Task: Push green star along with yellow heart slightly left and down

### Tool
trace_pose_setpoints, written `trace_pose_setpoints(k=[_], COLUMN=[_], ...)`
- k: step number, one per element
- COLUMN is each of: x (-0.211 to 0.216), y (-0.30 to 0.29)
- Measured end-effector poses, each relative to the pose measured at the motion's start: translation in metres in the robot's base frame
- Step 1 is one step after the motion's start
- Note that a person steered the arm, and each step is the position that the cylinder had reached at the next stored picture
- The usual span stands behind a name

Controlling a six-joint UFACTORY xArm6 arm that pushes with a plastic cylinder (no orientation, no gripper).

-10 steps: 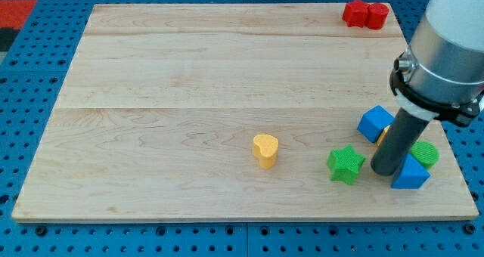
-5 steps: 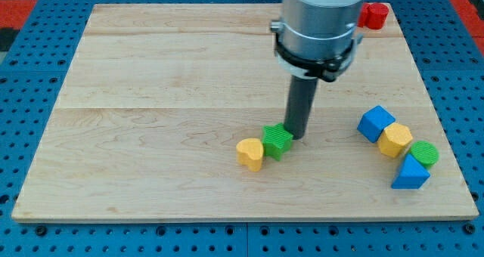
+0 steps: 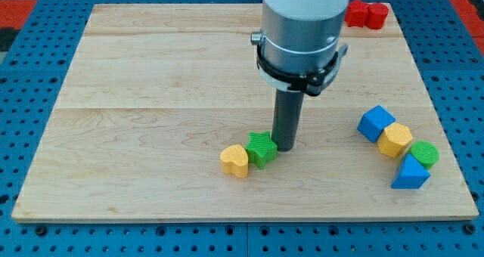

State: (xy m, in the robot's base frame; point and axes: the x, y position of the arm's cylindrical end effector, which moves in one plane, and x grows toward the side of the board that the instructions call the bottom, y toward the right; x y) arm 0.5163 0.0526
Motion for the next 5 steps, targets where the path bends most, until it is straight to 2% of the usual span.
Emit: trace_pose_setpoints(k=[2, 5], x=[0.004, 0.004], y=[-0.031, -0.121])
